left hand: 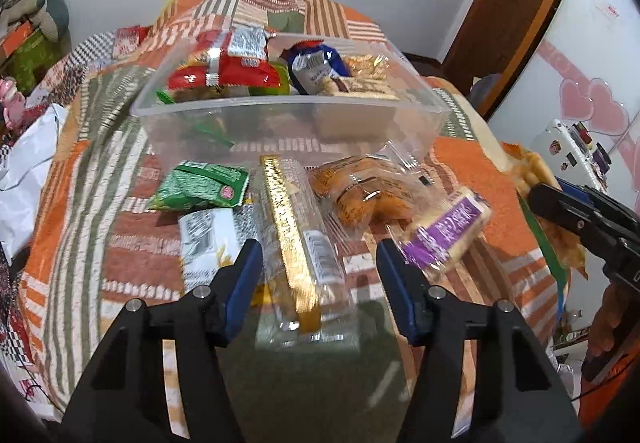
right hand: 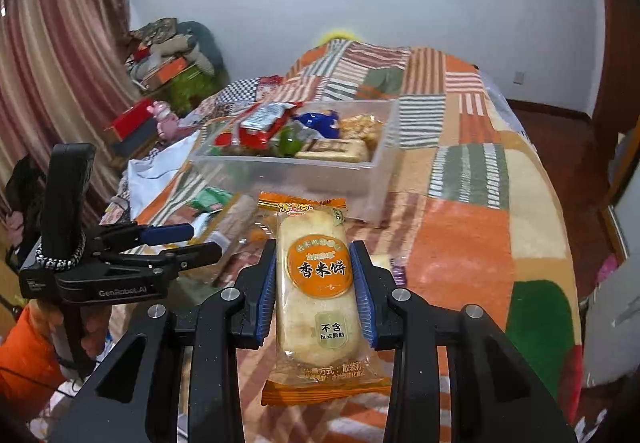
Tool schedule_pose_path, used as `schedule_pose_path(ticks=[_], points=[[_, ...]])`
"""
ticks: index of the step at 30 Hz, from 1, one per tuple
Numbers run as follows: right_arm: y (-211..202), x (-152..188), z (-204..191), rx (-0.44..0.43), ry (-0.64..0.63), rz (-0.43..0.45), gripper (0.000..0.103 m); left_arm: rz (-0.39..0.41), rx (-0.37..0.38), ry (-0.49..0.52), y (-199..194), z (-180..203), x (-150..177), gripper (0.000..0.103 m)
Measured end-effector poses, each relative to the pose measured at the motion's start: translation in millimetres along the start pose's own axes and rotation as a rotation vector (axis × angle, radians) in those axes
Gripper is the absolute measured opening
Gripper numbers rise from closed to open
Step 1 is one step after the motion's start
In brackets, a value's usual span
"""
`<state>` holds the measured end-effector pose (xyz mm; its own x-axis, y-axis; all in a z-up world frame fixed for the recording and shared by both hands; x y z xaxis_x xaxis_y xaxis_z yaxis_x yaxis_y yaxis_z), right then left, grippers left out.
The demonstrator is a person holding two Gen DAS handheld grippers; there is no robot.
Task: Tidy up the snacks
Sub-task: 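Lift the bread roll and rice cake and carry both over the clear box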
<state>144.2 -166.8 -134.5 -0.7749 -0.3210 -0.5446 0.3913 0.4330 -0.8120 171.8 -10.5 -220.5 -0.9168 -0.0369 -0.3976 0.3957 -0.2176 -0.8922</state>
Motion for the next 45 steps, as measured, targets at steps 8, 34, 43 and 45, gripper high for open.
schedule_pose_path(ticks=[8,34,43,45], points=[[24,2,14,-0.008,0.029,-0.054,0.032,-0.05,-0.015,-0.005,31,-5,-16,0.057],[29,27,24,-0.012,0.06,-0.093,0.032,0.009,0.007,-0.001,18,-7,-3,0.035],[7,-6,12,-0.012,0.036,0.018,0.032,0.083,0.023,0.014,-13,0,-15,0.035],[4,-14,11,-0.009,0.029,0.039,0.032,0.106,0.018,0.021,-22,3,-20,0.035]])
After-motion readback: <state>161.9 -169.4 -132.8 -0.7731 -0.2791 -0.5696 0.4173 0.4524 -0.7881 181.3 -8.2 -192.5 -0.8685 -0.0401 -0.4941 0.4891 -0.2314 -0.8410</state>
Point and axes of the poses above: each gripper's, at about its wrist camera, not at the fingertips, and y roughly the way its jaws point, z to its right, x to its underside, the point moved 5 cm from there along y, roughly the way its jaws point, and after that the axes turned 11 degrees about -z, right-handed, at the moved point
